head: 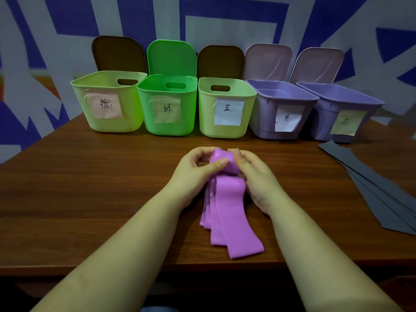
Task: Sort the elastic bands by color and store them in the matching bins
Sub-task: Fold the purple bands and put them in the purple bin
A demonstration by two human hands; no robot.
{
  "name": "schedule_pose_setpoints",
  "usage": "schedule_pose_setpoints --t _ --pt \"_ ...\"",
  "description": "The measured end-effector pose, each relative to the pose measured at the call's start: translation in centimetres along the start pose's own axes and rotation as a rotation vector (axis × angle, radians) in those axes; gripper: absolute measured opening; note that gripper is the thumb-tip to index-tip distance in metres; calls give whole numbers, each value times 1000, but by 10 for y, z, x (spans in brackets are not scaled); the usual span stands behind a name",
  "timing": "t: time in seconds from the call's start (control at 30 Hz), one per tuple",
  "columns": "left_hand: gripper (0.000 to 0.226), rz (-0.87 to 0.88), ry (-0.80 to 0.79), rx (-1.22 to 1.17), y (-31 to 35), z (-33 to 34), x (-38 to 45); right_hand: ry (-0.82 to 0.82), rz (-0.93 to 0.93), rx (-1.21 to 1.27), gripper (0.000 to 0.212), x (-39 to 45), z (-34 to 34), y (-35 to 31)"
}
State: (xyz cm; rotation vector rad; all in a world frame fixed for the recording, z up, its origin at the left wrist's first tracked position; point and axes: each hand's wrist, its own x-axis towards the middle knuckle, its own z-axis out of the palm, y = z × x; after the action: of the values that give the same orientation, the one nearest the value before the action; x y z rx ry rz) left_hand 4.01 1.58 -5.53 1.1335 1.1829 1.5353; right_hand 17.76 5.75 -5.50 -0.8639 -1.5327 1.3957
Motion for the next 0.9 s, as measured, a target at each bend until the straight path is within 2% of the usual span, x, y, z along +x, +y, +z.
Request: schedule_pose_setpoints --t 0.03,0.2,0.37,0.47,0.57,0.63,0.77,0.83,0.9 --pt "46 6 -9 13 0 1 -1 12 4 -31 65 1 0 1" --pt "44 19 -17 13 2 3 -3 25 27 -61 73 2 1 0" --pt "35 56 -20 -14 13 9 -11 68 18 -49 53 -7 8 -15" --pt "38 99 -23 -54 23 17 -16 65 -38 18 57 -14 8 -32" --pt "28 153 -66 -107 42 26 -20 33 -86 60 22 -20 3 -59" --pt "26 202 -106 -112 59 32 -24 13 -143 36 12 -25 2 -80" --pt "23 217 -168 -176 81 45 -36 -36 -208 -13 27 -36 8 -109" --pt "14 212 -152 -137 88 55 -37 -6 -227 -24 18 -44 9 -118" --pt "23 246 -75 0 96 59 -33 43 -228 -41 18 -52 8 -123"
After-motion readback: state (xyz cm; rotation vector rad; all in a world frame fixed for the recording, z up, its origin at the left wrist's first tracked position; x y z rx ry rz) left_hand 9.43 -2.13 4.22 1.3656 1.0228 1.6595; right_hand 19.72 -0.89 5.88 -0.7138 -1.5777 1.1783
